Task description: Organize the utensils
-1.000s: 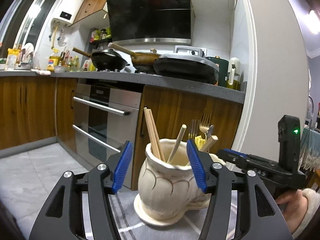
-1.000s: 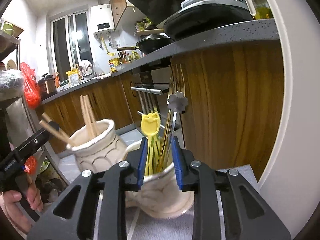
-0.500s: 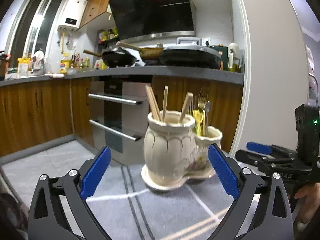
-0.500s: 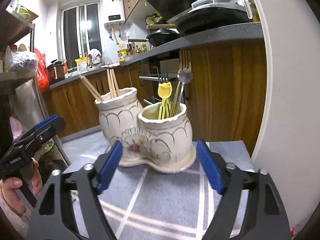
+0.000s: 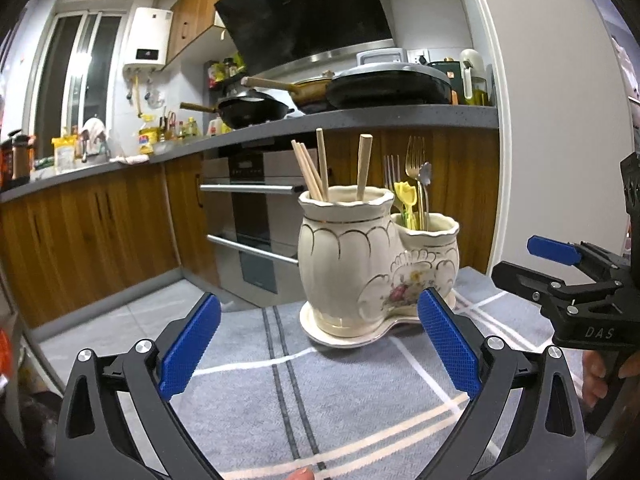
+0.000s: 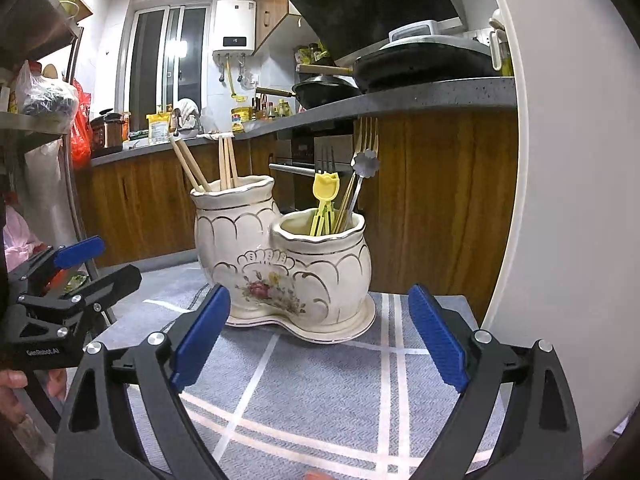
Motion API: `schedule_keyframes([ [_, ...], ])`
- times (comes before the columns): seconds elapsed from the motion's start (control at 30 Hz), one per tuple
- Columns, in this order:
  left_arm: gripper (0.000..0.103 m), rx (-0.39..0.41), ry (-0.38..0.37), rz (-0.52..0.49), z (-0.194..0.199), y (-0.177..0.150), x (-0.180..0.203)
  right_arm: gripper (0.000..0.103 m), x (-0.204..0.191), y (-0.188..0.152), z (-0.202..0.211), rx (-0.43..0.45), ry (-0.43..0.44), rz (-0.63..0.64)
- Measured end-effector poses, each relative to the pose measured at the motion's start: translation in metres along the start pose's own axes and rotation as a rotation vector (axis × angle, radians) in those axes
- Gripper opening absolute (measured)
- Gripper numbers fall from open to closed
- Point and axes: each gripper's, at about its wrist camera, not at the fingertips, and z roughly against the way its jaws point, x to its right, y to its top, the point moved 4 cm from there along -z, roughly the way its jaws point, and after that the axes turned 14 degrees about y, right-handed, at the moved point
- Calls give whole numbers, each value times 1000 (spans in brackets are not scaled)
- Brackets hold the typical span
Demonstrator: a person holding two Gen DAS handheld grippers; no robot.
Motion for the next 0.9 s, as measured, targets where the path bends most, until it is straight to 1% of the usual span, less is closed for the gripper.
schedule_keyframes([
  [0.1, 98, -16, 16, 8, -3, -1, -2, 90, -1, 0, 0, 3, 0, 6],
  [0.23, 98, -21, 13, 20, -4, -1, -4, 90, -2, 0, 0, 4, 1, 16],
  [0.9, 98, -21, 16, 26, -4, 0, -5, 90, -4, 1, 0, 4, 1, 25],
])
